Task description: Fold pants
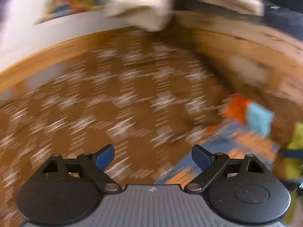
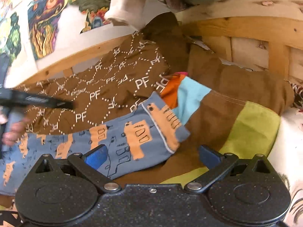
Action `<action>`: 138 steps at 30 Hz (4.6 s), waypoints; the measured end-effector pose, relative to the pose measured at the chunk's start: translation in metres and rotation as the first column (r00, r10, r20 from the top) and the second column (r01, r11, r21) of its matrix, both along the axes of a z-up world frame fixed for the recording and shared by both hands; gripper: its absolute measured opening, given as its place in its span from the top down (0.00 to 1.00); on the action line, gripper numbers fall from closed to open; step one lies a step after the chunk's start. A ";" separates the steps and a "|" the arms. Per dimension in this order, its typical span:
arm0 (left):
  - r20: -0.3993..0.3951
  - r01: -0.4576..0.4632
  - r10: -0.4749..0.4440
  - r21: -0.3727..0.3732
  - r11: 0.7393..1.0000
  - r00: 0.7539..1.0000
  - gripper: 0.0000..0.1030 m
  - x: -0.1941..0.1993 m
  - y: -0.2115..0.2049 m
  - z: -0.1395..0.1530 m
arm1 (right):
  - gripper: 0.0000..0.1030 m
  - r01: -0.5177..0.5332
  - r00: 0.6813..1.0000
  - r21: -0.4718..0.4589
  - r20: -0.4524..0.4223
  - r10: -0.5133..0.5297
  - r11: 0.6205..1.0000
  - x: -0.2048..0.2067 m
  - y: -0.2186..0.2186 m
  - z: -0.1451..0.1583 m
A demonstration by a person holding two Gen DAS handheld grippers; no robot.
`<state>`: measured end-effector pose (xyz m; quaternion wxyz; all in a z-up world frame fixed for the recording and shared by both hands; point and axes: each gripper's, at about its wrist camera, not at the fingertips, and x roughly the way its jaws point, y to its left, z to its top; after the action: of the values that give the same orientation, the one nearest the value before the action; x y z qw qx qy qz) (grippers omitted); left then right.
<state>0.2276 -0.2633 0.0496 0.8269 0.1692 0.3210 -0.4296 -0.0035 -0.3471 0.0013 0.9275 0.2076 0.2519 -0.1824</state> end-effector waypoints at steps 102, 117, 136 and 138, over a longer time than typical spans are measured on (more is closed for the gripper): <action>-0.718 -0.418 0.280 -0.015 0.909 0.637 0.87 0.015 0.143 -0.075 | 0.87 -0.564 0.823 -0.411 -0.200 0.533 0.717 0.077 0.203 -0.006; -0.722 -0.465 0.292 -0.046 0.884 0.627 0.82 0.011 0.152 -0.083 | 0.77 -0.577 0.816 -0.367 -0.219 0.535 0.730 0.082 0.202 -0.016; -0.673 -0.492 0.340 -0.040 0.870 0.656 0.89 0.010 0.190 -0.062 | 0.87 -0.606 0.790 -0.364 -0.171 0.589 0.708 0.083 0.222 -0.003; -0.663 -0.501 0.353 -0.039 0.865 0.660 0.89 0.010 0.201 -0.058 | 0.87 -0.618 0.779 -0.362 -0.164 0.605 0.698 0.085 0.230 -0.001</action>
<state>0.2379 -0.0628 -0.0082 0.7594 -0.1585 0.5626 -0.2858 0.0814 -0.1176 0.0003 0.9529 -0.0828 0.2790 0.0857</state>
